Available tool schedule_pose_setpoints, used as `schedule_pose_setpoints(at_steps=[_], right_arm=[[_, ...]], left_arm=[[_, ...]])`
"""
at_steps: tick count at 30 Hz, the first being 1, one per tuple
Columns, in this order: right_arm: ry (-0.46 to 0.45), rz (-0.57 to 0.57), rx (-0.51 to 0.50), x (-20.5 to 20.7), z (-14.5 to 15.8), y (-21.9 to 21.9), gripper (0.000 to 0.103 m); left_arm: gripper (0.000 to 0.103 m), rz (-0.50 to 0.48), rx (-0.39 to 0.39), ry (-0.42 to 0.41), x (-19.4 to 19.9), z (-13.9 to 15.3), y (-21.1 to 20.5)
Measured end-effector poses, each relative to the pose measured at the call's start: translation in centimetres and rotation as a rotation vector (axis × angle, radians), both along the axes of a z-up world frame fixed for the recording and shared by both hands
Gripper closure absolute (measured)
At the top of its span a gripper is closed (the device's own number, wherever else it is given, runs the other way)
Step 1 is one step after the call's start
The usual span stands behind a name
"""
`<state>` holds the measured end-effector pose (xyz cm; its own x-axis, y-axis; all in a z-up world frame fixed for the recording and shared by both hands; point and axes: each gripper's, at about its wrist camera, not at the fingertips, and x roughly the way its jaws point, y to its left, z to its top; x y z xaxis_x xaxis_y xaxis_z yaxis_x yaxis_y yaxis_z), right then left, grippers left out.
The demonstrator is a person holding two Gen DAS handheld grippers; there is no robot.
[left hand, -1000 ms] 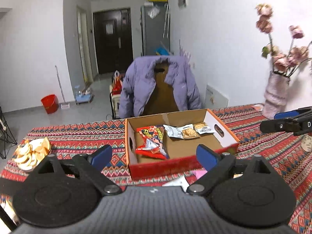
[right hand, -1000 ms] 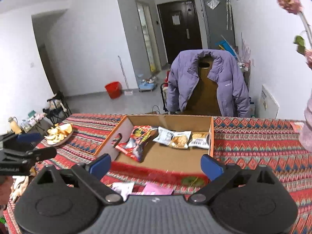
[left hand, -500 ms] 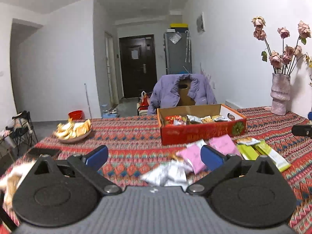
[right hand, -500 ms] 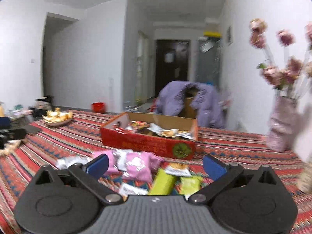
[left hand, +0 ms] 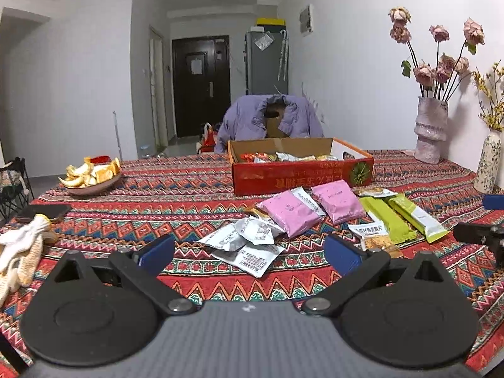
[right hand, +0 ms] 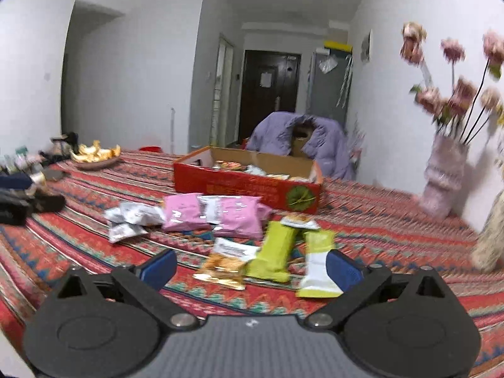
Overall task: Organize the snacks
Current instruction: 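Grasp a white packet with the left gripper while the right grasps a pumpkin-seed crisp packet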
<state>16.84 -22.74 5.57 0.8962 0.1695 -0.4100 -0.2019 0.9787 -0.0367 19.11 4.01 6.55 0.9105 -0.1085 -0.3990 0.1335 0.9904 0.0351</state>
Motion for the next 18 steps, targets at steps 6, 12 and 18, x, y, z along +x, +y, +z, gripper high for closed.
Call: schedule_pose_setpoints(at_steps=[6,12,18], right_arm=[[0.060,0.004,0.002,3.4,-1.2,1.4,0.031],[0.151,0.019,0.137,9.0,-2.7,2.1,0.034],[0.232,-0.014,0.104,13.2,-5.7,3.4,0.039]], left_arm=[[0.011,-0.047,0.068,0.035,6.0,-2.1,-0.9],[0.016,-0.126,0.171,0.068,12.3,-4.5,-2.6],[0.031,-0.143,0.148,0.158,16.4,-6.2,-2.5]])
